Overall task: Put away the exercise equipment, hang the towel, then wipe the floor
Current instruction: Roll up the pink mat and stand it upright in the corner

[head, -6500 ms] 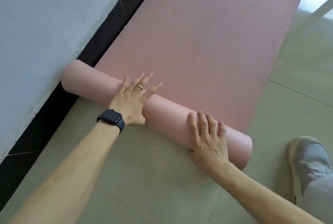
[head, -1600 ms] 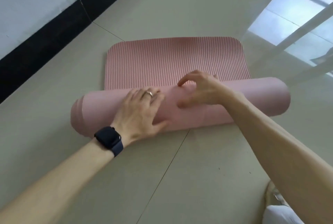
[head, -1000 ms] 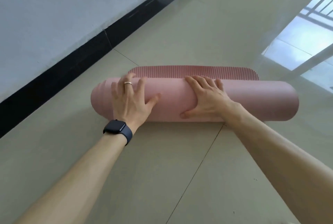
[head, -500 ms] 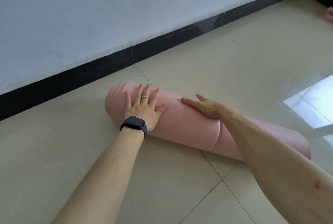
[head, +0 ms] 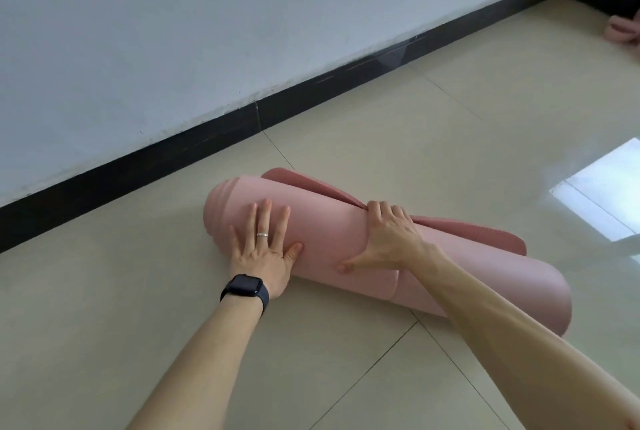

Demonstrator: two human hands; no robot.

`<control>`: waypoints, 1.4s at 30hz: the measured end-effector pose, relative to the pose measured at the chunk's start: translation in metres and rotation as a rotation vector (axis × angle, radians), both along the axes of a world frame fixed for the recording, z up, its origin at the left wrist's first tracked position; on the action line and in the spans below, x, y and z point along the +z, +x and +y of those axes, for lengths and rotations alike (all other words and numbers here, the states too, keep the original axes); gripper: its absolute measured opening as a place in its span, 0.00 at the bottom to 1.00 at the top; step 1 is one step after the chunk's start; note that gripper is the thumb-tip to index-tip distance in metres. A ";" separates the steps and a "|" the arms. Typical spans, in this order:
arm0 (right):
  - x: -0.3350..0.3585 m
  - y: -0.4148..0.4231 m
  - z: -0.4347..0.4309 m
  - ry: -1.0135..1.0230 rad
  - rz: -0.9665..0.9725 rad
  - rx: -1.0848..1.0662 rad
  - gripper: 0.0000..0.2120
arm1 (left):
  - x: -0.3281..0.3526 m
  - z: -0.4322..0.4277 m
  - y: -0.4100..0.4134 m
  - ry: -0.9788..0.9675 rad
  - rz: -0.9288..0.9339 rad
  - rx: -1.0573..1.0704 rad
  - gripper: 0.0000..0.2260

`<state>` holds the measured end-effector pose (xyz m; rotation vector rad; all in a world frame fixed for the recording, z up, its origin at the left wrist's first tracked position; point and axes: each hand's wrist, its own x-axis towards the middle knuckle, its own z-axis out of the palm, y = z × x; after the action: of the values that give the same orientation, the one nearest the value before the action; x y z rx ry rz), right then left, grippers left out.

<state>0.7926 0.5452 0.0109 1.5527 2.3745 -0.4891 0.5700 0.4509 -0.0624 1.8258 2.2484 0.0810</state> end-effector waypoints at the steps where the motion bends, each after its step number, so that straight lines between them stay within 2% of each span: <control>1: 0.002 -0.003 -0.008 0.027 -0.009 -0.013 0.63 | 0.001 -0.008 -0.001 0.013 -0.005 -0.007 0.31; 3: 0.004 -0.009 -0.022 0.073 -0.041 -0.036 0.64 | 0.009 -0.024 -0.011 0.021 -0.012 -0.058 0.32; 5: 0.007 -0.013 -0.036 0.096 -0.034 -0.094 0.59 | 0.032 -0.033 -0.021 0.097 -0.084 -0.064 0.32; 6: 0.009 -0.013 -0.045 0.098 -0.010 -0.123 0.57 | 0.047 -0.038 -0.025 0.182 -0.173 0.031 0.31; 8: 0.015 -0.016 -0.060 0.102 0.071 -0.189 0.54 | 0.079 -0.043 -0.037 0.278 -0.439 0.417 0.35; 10: 0.031 -0.026 -0.068 0.097 0.163 -0.280 0.52 | 0.100 -0.046 -0.053 0.181 -0.841 0.770 0.47; 11: 0.041 -0.033 -0.072 0.107 0.221 -0.318 0.52 | 0.109 -0.048 -0.063 0.122 -1.010 0.829 0.53; 14: 0.073 -0.062 -0.078 0.148 0.432 -0.382 0.54 | 0.142 -0.049 -0.086 0.068 -1.237 0.701 0.62; 16: 0.095 -0.084 -0.084 0.158 0.538 -0.352 0.56 | 0.177 -0.044 -0.092 0.209 -1.355 0.577 0.57; 18: 0.125 -0.105 -0.087 0.100 0.706 -0.348 0.55 | 0.224 -0.035 -0.097 0.431 -1.459 0.476 0.49; 20: 0.158 -0.119 -0.087 -0.013 0.952 -0.391 0.49 | 0.273 -0.032 -0.103 0.577 -1.430 0.369 0.46; 23: 0.213 -0.139 -0.083 -0.103 1.274 -0.337 0.44 | 0.331 -0.040 -0.113 0.666 -1.226 0.228 0.48; 27: 0.255 -0.157 -0.075 -0.208 1.424 -0.245 0.34 | 0.378 -0.056 -0.114 0.774 -1.039 0.104 0.52; 28: 0.262 -0.160 -0.073 -0.203 1.446 -0.249 0.33 | 0.385 -0.061 -0.115 0.781 -1.009 0.075 0.53; 29: 0.268 -0.162 -0.072 -0.195 1.464 -0.256 0.36 | 0.388 -0.067 -0.117 0.761 -0.988 0.055 0.54; 31: 0.281 -0.166 -0.070 -0.174 1.504 -0.222 0.50 | 0.392 -0.081 -0.122 0.691 -0.988 0.024 0.57; 33: 0.299 -0.171 -0.068 -0.151 1.550 -0.180 0.54 | 0.400 -0.093 -0.125 0.665 -1.035 0.003 0.56; 37: 0.338 -0.189 -0.071 -0.218 1.526 -0.131 0.50 | 0.439 -0.083 -0.130 0.709 -1.175 0.137 0.41; 39: 0.353 -0.198 -0.071 -0.232 1.468 -0.174 0.40 | 0.452 -0.066 -0.130 0.613 -1.044 0.143 0.39; 42: 0.367 -0.203 -0.069 -0.206 1.327 -0.108 0.24 | 0.448 -0.051 -0.134 0.574 -0.840 0.200 0.30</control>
<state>0.5896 0.4761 0.3779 1.4206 2.8062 -2.2597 0.4358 0.4003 0.3858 1.3465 1.8393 1.3620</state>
